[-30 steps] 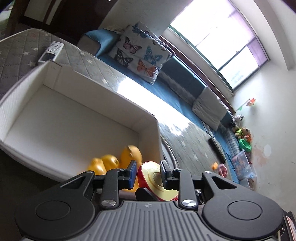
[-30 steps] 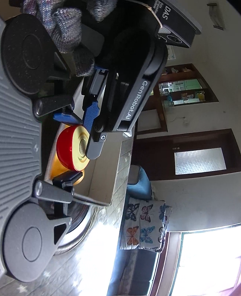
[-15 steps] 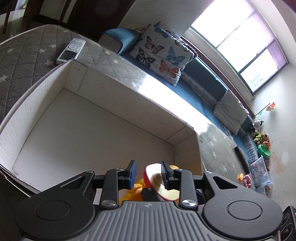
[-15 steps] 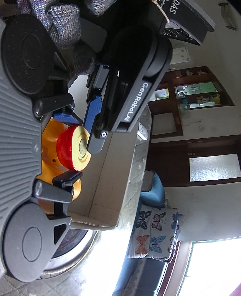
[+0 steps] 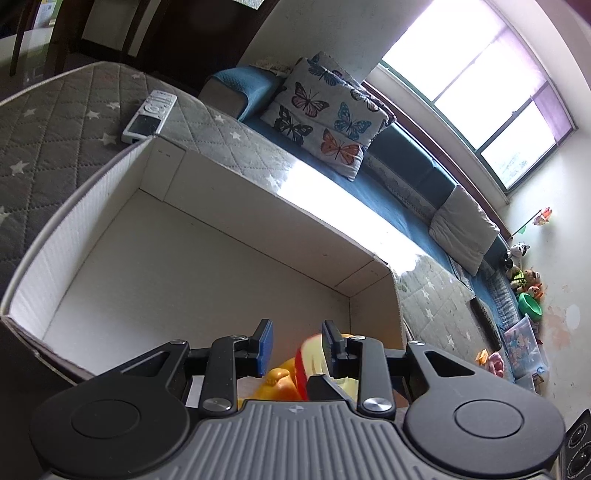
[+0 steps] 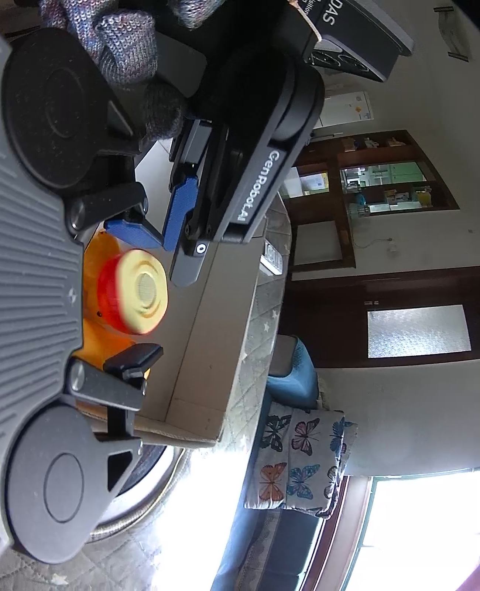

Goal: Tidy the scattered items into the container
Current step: 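Lower the cup into the box and open the right gripper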

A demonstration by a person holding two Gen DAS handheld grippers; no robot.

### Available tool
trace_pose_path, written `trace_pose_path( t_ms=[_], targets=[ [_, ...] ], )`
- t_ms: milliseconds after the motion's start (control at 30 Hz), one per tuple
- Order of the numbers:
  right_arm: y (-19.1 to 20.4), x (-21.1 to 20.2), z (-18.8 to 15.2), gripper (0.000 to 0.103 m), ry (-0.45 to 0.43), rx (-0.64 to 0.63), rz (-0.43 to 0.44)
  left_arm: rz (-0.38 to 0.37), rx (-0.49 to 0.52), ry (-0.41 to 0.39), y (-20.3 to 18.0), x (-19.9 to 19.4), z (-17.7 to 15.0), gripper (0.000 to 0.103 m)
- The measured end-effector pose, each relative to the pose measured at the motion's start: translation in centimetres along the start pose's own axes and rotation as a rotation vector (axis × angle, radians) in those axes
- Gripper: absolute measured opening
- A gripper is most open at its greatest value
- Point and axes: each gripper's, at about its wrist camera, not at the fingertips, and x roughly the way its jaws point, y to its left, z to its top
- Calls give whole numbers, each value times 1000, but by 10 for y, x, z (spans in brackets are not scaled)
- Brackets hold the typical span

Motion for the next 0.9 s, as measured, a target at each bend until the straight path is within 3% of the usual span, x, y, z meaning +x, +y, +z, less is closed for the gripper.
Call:
trace_pose_path(
  t_ms=[467,600,900],
  targets=[
    [7,-43,-11,59,-33,-5,-9,-20,32,-36,-7,-40,-22,32],
    [9,-57,-19,65,-39,-12,-10,-20,42,-43,-6,-51,-33,31],
    [19,-87,-43,65,-32,-30,-3,-16,48,-53,-1,-73,-58,31]
  ],
)
